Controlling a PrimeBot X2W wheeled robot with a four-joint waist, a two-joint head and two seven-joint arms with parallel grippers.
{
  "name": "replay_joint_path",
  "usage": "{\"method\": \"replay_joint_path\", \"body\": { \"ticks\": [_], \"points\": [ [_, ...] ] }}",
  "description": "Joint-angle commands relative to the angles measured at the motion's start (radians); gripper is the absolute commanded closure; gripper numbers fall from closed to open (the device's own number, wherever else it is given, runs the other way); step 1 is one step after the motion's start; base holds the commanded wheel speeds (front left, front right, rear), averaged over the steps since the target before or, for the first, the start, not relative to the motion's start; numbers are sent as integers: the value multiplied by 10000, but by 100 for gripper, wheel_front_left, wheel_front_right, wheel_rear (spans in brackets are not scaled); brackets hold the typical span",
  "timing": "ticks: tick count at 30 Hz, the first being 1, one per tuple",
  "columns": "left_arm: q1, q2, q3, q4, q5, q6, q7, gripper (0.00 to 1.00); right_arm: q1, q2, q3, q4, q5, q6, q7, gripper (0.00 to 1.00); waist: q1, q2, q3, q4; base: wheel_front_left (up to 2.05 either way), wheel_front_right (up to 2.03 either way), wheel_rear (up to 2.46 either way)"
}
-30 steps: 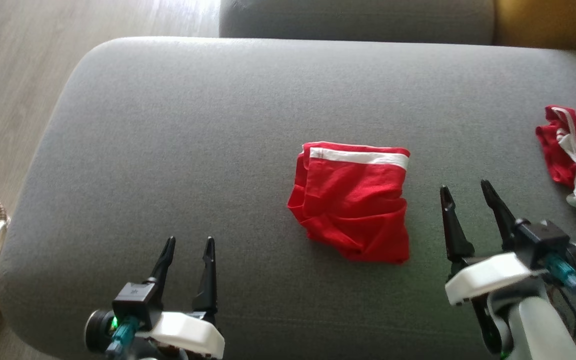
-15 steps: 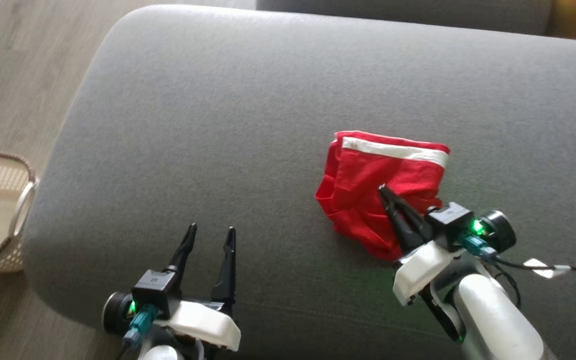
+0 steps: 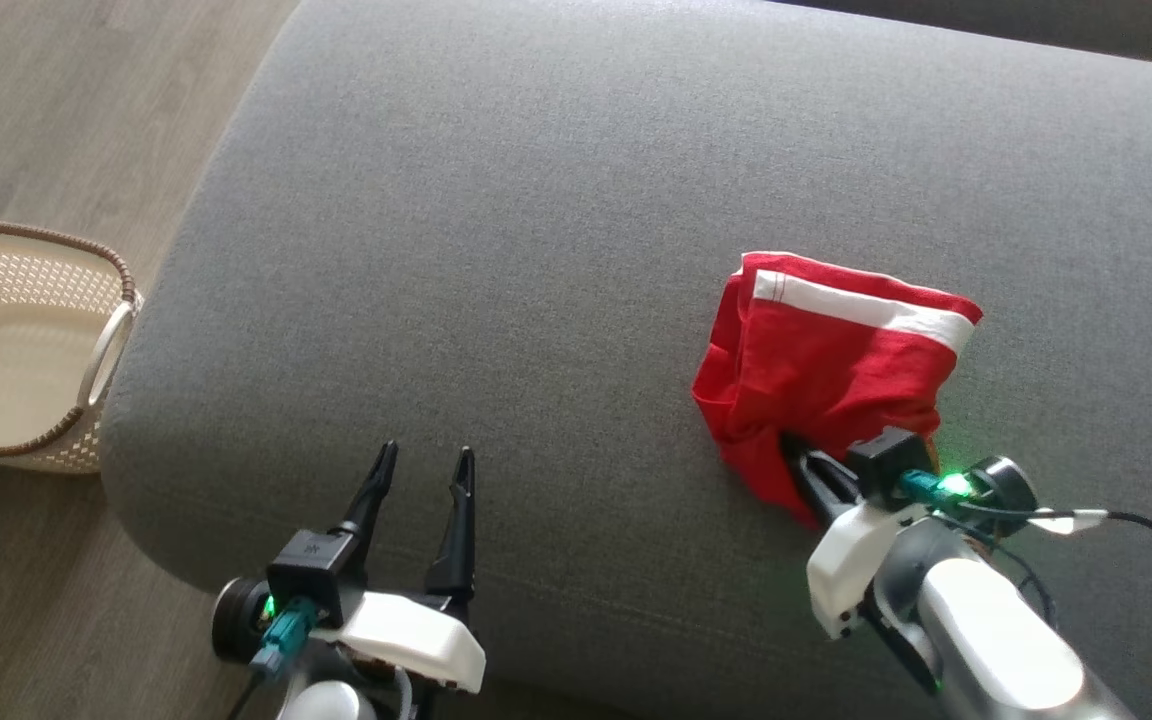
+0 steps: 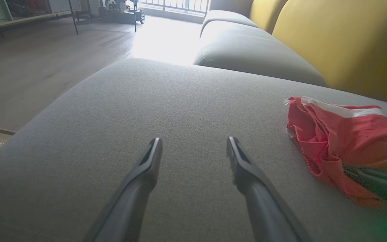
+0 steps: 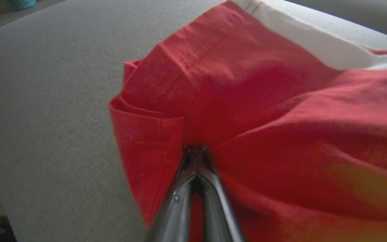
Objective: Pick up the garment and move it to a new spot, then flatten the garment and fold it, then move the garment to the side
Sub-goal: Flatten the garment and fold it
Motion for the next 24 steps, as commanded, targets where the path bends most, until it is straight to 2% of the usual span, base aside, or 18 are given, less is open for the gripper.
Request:
{"method": "replay_joint_path", "body": {
  "ticks": [1,9,16,21,24],
  "points": [
    [-390,-20,224,-279,-49,69,-122,0,-231,31,336,-127,97,-2,-14,100,0,0,-2,8,0,0,0],
    [-393,-20,273,-202,13,123,-122,0,-426,192,1476,-96,918,-2,-411,100,0,0,-190,-117,0,0,0],
    [-283,-20,301,-126,28,114,-122,0,-184,73,2863,-496,1948,-2,117,100,0,0,-502,-296,0,0,0],
    [-199,-20,354,-79,48,116,-122,0,-124,-215,3296,-754,2494,-2,505,100,0,0,-691,-389,0,0,0],
    [-123,-20,421,-63,78,117,-122,0,-212,-420,2773,-901,2478,-2,314,100,0,0,-786,-466,0,0,0]
  ]
}}
